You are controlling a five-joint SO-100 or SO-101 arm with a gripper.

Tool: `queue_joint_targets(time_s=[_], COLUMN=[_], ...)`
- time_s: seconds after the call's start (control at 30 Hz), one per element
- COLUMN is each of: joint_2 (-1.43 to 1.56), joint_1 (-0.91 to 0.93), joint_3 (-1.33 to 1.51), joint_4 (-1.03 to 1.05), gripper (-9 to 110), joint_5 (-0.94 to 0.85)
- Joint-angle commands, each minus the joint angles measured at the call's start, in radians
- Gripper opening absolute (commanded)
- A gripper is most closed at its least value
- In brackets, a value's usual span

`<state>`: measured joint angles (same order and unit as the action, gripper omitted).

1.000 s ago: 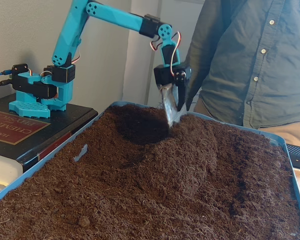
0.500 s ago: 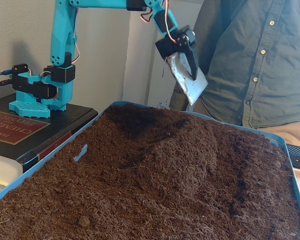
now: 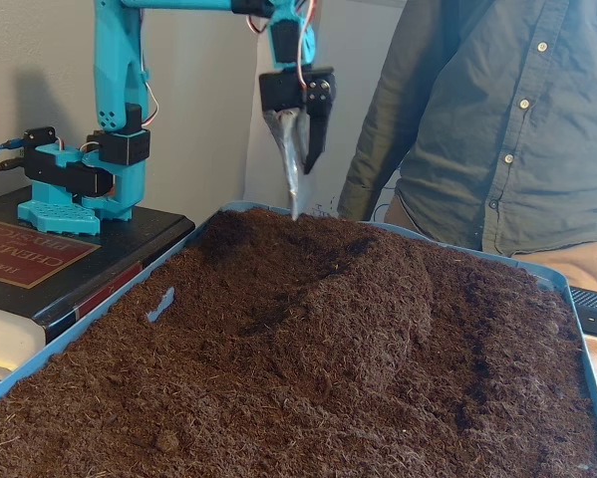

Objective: Build a berm.

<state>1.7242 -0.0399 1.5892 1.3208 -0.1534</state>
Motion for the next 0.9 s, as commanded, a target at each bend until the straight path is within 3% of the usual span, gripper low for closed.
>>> queue_joint_targets(time_s=[0.0,0.37,0.63,0.87], joint_2=[0.104,-0.058,-0.233,-0.344], joint_1=[0.075,0.118,0.025,-0.137], joint_3=[-0.101,-0.114,-0.12,-0.202], joint_4=[-0.075,-0.916,-1.014,-1.003], gripper=[1,0,0,0], joint_5=[-0.025,-0.014,0.135,0.152])
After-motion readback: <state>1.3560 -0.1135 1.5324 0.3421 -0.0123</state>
